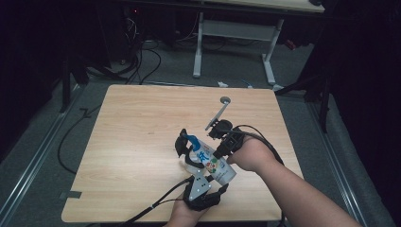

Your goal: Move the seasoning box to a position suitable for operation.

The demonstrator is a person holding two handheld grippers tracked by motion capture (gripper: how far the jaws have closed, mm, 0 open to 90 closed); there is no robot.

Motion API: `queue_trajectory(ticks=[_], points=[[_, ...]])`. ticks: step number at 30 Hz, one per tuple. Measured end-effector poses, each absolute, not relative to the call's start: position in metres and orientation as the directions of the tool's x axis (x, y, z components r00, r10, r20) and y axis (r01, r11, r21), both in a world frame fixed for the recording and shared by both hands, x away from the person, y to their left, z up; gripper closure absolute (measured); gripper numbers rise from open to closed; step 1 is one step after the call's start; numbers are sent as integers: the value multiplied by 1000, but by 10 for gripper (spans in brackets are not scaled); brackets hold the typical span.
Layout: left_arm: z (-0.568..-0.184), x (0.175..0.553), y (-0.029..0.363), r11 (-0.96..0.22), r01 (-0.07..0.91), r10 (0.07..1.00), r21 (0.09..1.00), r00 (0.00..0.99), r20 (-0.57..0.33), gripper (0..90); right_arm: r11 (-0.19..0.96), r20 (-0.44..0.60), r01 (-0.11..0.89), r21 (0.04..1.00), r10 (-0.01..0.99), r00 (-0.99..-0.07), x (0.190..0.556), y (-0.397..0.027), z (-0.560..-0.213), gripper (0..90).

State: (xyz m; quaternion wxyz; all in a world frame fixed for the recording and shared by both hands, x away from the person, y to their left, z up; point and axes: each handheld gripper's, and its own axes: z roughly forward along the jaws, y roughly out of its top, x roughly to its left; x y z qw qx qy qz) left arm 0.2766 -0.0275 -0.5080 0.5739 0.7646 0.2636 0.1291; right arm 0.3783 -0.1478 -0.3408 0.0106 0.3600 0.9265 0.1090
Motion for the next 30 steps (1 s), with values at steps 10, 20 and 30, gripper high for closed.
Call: queue_trajectory(ticks=[10, 20, 30], points=[[-507, 277, -28, -194, 262, 552, 946, 826, -115, 500, 716, 54, 665, 210, 671, -740, 379, -146, -339, 899], [-507, 278, -30, -191, 259, 556, 947, 823, -114, 500, 728, 50, 653, 210, 659, -750, 379, -144, -339, 898], [-507, 278, -30, -187, 259, 556, 947, 823, -115, 501, 737, 47, 646, 199, 651, -757, 379, -141, -338, 898]])
